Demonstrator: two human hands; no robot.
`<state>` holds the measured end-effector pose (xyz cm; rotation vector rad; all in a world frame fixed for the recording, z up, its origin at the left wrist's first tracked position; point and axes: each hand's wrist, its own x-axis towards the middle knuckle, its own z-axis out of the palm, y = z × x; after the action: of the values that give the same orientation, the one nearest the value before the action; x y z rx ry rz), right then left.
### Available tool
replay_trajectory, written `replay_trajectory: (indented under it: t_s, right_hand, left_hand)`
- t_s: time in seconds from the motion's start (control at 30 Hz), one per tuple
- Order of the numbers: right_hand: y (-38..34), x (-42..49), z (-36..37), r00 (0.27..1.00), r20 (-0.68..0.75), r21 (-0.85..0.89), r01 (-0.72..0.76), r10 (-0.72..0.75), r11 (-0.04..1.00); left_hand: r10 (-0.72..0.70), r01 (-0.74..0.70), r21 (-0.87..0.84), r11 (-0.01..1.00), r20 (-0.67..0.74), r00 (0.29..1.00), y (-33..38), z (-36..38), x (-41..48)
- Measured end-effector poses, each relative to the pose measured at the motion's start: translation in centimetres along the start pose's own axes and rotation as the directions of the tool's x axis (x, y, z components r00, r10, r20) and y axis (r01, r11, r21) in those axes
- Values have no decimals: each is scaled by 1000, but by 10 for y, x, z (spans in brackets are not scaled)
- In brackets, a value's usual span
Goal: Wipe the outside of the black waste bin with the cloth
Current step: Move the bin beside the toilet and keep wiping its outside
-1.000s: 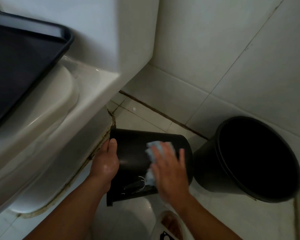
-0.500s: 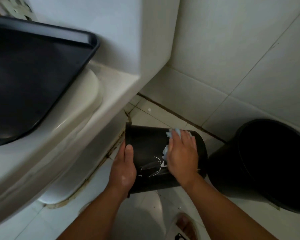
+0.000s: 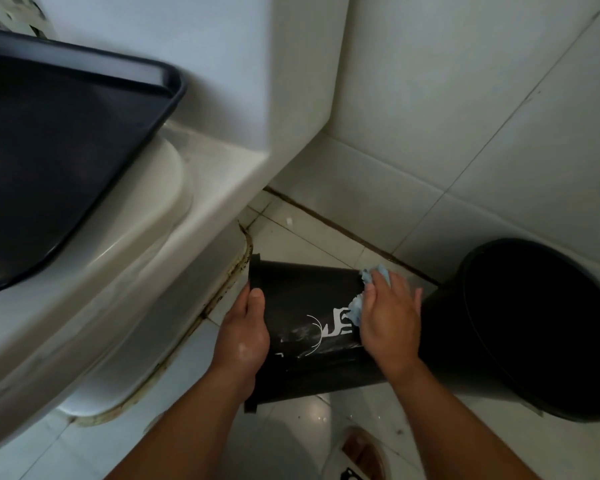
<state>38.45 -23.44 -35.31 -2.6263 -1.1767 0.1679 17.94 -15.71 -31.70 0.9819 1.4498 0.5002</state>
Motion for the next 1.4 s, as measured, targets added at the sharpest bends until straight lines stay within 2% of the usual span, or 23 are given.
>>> replay_trajectory:
  t_s: [0.03, 0.07, 0.17, 0.23, 0.3, 0.37, 0.43, 0.5, 0.53, 0.57, 0.67, 0.73, 0.8, 0.87, 0.93, 1.0, 1.07, 1.13, 1.23, 1.3, 1.4]
  right_hand:
    - [-12, -10, 3, 1000, -21, -5, -22, 22, 1000]
    - [-27, -25, 5, 999, -33, 1, 18, -18, 1000]
    - [-63, -74, 11, 940, 30, 118, 333, -339, 936]
    - [-53, -79, 11, 874, 88, 76, 473, -479, 878]
    - [-20, -63, 9, 906, 78, -7, 418, -416, 908]
    - [13, -41, 7, 976, 22, -29, 216, -215, 976]
    - [26, -33, 7, 1000, -21, 28, 24, -23, 999]
    - [11, -42, 13, 993, -70, 86, -86, 92, 993]
    - [-3, -53, 16, 993, -97, 85, -58, 66, 995]
    - [-18, -67, 20, 994, -105, 76, 31, -23, 997]
    - [-43, -98, 23, 928, -4, 52, 372, -372, 927]
    - [-21, -87, 22, 890, 34, -40, 455, -454, 889]
    - [13, -69, 19, 942, 22, -90, 337, -336, 937]
    - [38, -50, 10, 995, -18, -21, 98, -98, 995]
    - [34, -38, 3, 999, -39, 35, -26, 28, 999]
    - [11, -34, 1, 999, -44, 44, 9, -7, 999]
    - [-15, -31, 0, 985, 2, 57, 172, -173, 983]
    - [-39, -23, -3, 927, 86, 91, 358, -366, 929]
    - [-55, -14, -12, 782, 159, 152, 584, -603, 797]
    - [-53, -21, -14, 656, 170, 197, 708, -735, 678]
    - [-37, -37, -7, 429, 202, 218, 857, -880, 468]
  left_hand:
    - [-13, 13, 0, 1000, 2, 1000, 1, 2, -1]
    - [-18, 18, -7, 1000, -2, 1000, 1, 3, -2]
    - [-55, 55, -42, 998, -18, 998, 5, 1, 0]
    - [-79, 78, -76, 994, -13, 997, 6, 0, 2]
    - [-102, 99, -81, 992, -24, 995, 6, 0, 4]
    - [-116, 113, -69, 991, -48, 992, 1, 2, 11]
    - [-119, 114, -79, 990, -56, 991, -5, 4, 18]
    - [-111, 106, -78, 991, -62, 992, -8, 5, 21]
    - [-109, 105, -80, 991, -57, 992, -11, 4, 22]
    - [-115, 111, -81, 991, -47, 992, -9, 4, 20]
    - [-137, 136, -99, 986, -7, 991, 0, 2, 15]
    - [-113, 112, -96, 989, -8, 994, 3, 2, 13]
    - [-64, 62, -73, 995, -26, 998, 3, 3, 15]
    - [-40, 38, -58, 998, -36, 999, 3, 3, 14]
    - [-30, 28, -51, 998, -40, 999, 1, 4, 14]
    - [-28, 26, -66, 997, -27, 999, 1, 4, 13]
    - [-32, 30, -76, 997, -16, 999, 0, 4, 13]
    - [-53, 53, -90, 995, -1, 999, 3, 4, 12]
    - [-67, 68, -109, 992, 13, 998, 11, 2, 8]
    - [-86, 89, -121, 989, 28, 996, 14, 1, 10]
    - [-57, 58, -109, 992, 11, 998, 15, 1, 12]
